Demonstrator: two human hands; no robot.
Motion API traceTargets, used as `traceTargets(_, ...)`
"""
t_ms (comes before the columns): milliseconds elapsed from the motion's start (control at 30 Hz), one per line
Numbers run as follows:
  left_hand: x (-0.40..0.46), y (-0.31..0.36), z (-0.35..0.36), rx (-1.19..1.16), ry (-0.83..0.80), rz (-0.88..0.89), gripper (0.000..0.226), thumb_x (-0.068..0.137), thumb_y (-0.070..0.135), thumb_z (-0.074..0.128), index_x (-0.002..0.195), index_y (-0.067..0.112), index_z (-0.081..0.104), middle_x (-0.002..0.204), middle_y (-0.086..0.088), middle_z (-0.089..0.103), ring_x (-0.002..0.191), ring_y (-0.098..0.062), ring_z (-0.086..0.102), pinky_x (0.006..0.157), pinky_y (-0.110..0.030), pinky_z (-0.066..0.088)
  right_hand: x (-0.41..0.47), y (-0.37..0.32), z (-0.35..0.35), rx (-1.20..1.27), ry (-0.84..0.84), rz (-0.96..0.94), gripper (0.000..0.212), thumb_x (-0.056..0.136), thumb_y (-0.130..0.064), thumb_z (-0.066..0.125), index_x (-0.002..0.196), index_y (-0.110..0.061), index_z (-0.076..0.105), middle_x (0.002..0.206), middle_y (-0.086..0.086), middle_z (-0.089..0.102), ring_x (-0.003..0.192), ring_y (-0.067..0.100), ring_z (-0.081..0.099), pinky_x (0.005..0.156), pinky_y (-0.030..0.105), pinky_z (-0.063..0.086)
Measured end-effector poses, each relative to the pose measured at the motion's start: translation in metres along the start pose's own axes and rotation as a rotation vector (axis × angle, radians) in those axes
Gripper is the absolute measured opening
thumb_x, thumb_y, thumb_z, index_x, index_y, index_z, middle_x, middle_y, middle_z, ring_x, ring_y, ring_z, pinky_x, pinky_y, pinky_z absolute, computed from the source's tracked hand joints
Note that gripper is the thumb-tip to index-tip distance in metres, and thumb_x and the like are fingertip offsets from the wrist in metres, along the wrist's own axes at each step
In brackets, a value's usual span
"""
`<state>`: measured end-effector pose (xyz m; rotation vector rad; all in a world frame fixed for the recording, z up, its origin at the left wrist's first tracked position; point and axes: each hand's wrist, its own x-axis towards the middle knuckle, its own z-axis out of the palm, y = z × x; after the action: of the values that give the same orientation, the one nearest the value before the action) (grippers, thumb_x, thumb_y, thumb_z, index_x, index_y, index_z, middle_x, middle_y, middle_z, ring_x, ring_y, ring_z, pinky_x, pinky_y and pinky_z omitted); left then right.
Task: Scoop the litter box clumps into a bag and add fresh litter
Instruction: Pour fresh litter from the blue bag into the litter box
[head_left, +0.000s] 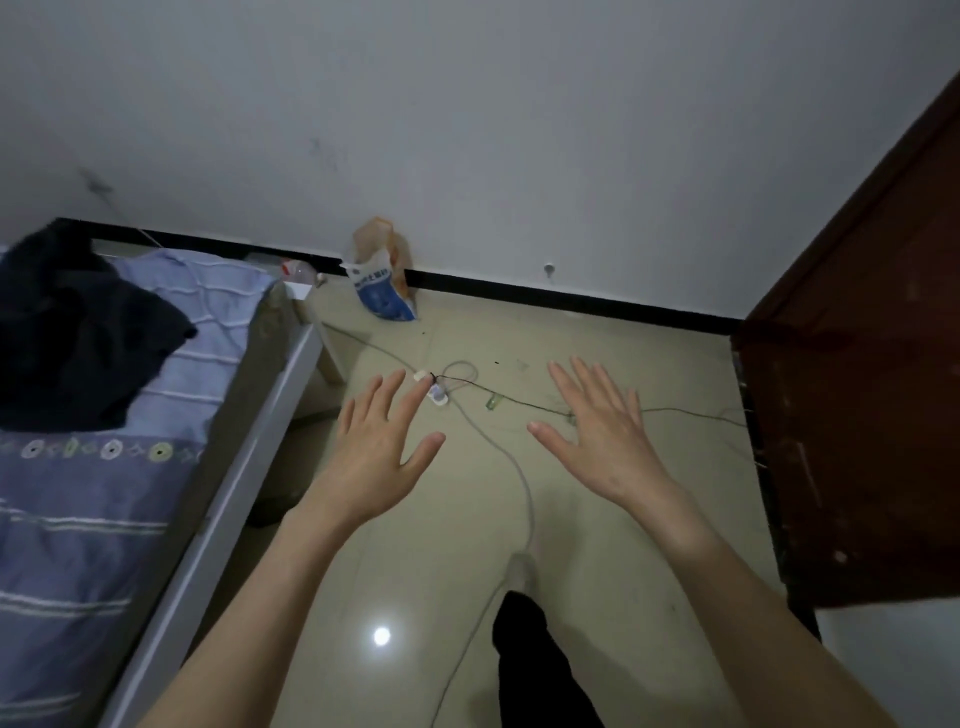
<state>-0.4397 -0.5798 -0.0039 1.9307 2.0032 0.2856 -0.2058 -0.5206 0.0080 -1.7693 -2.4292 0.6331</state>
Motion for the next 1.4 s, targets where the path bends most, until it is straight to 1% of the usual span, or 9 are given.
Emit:
traceTargets(267, 0.144, -0.008, -0.031, -0.066, 0.068, -0.110, 0.061, 0.095, 0.047, 0.035, 0.147, 0.031, 0.008, 0.158, 0.001, 0.002, 0.145, -0.018, -0.005, 0.118, -0.041, 0.000, 0.176, 0.007, -0.051, -0.055, -0.058, -0.146, 0.070, 0.091, -0.059, 0.034, 0.149, -0.036, 0.003, 0.159, -0.007, -0.005, 0.146, 0.013, -0.010, 0.118, 0.046, -0.006)
traceTargets(567, 0.272, -0.097, -0.051, -0.048, 0.084, -0.281, 0.075, 0.081, 0.066, 0.016, 0.147, 0.032, 0.010, 0.157, -0.002, 0.007, 0.145, -0.022, 0.000, 0.116, -0.042, 0.003, 0.356, -0.034, -0.050, -0.122, -0.167, -0.266, 0.069, 0.092, -0.057, 0.034, 0.149, -0.034, 0.002, 0.159, -0.005, -0.005, 0.146, 0.015, -0.010, 0.118, 0.047, -0.006)
traceTargets(633, 0.310, -0.123, -0.054, -0.047, 0.069, -0.291, 0.073, 0.084, 0.066, 0.020, 0.148, 0.031, 0.009, 0.157, -0.002, 0.006, 0.145, -0.022, 0.000, 0.116, -0.042, 0.003, 0.401, -0.046, -0.043, -0.140, -0.169, -0.276, 0.070, 0.092, -0.060, 0.031, 0.149, -0.033, 0.003, 0.159, -0.004, -0.004, 0.146, 0.016, -0.009, 0.118, 0.048, -0.005)
traceTargets(733, 0.368, -0.166, -0.060, -0.059, 0.020, -0.304, 0.063, 0.094, 0.052, 0.031, 0.148, 0.031, 0.006, 0.158, -0.001, 0.002, 0.145, -0.021, -0.003, 0.116, -0.041, 0.002, 0.467, -0.069, -0.032, -0.175, -0.150, -0.275, 0.081, 0.081, -0.071, 0.017, 0.150, -0.030, 0.005, 0.159, -0.002, 0.001, 0.147, 0.019, -0.004, 0.116, 0.051, 0.002)
traceTargets(833, 0.411, -0.203, -0.069, -0.076, -0.005, -0.319, 0.063, 0.094, 0.050, 0.032, 0.148, 0.031, 0.006, 0.158, -0.002, 0.002, 0.145, -0.021, -0.003, 0.117, -0.042, 0.002, 0.523, -0.094, -0.024, -0.247, -0.240, -0.269, 0.073, 0.090, -0.062, 0.029, 0.150, -0.029, 0.002, 0.159, 0.000, -0.001, 0.147, 0.020, -0.003, 0.117, 0.052, 0.004)
traceTargets(933, 0.448, -0.234, -0.078, -0.071, -0.023, -0.329, 0.063, 0.094, 0.054, 0.029, 0.148, 0.030, 0.007, 0.157, -0.003, 0.004, 0.145, -0.023, -0.001, 0.117, -0.042, 0.003, 0.569, -0.113, -0.020, -0.200, -0.269, -0.258, 0.070, 0.092, -0.055, 0.036, 0.150, -0.030, 0.005, 0.159, -0.001, -0.001, 0.147, 0.021, -0.004, 0.118, 0.052, 0.002)
traceTargets(1100, 0.501, -0.266, -0.085, -0.091, -0.083, -0.353, 0.065, 0.093, 0.055, 0.029, 0.148, 0.028, 0.008, 0.157, -0.005, 0.005, 0.145, -0.024, 0.002, 0.117, -0.042, 0.005, 0.640, -0.127, -0.017, -0.215, -0.314, -0.260, 0.069, 0.093, -0.054, 0.035, 0.150, -0.028, 0.006, 0.159, 0.001, 0.001, 0.147, 0.021, -0.005, 0.117, 0.051, 0.003)
traceTargets(1233, 0.547, -0.281, -0.084, -0.096, -0.118, -0.389, 0.073, 0.083, 0.061, 0.016, 0.148, 0.029, 0.006, 0.158, -0.004, 0.003, 0.145, -0.023, 0.000, 0.116, -0.042, 0.005, 0.701, -0.130, -0.015, -0.217, -0.371, -0.287, 0.069, 0.094, -0.054, 0.032, 0.150, -0.027, 0.002, 0.159, 0.001, -0.004, 0.147, 0.022, -0.008, 0.118, 0.051, -0.001)
traceTargets(1400, 0.622, -0.298, -0.079, -0.113, -0.085, -0.476, 0.069, 0.090, 0.062, 0.023, 0.148, 0.029, 0.007, 0.157, -0.005, 0.005, 0.145, -0.024, 0.001, 0.116, -0.044, 0.006, 0.799, -0.124, -0.010, -0.207, -0.378, -0.382, 0.069, 0.094, -0.055, 0.032, 0.150, -0.029, 0.002, 0.159, -0.001, -0.003, 0.147, 0.020, -0.007, 0.118, 0.051, -0.001)
